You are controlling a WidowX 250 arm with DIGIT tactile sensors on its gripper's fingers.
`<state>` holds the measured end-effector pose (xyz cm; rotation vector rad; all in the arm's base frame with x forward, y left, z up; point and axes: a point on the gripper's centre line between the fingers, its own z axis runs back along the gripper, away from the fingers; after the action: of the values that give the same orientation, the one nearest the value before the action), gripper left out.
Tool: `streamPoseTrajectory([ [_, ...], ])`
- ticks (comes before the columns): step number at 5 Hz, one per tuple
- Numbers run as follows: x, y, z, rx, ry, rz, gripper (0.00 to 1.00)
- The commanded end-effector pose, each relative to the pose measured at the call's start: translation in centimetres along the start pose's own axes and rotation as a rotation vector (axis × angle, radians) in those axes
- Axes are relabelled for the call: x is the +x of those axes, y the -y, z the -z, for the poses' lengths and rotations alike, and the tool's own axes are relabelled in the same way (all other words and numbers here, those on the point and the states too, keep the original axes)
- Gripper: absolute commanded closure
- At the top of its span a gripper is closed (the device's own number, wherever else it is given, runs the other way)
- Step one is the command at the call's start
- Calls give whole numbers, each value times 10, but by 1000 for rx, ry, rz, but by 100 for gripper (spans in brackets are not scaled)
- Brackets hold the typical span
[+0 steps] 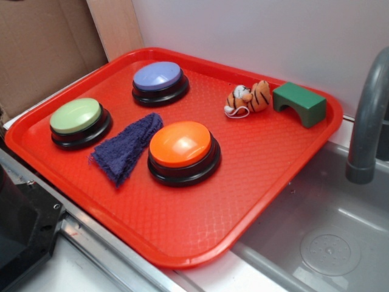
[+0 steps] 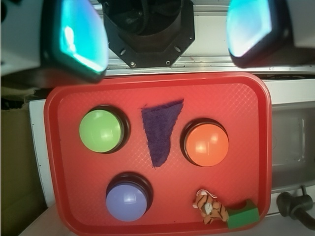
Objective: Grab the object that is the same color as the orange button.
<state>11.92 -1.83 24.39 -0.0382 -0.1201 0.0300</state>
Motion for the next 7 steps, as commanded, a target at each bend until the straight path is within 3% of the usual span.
streamPoseTrajectory([
  [1,0,0,0,0,0,0,0],
  [3,57,14,31,-24,112,125,0],
  [4,100,24,57,-35,168,220,0],
  [5,139,40,90,8,252,340,0],
  [6,168,51,127,45,287,374,0],
  [7,184,63,159,56,268,444,0],
])
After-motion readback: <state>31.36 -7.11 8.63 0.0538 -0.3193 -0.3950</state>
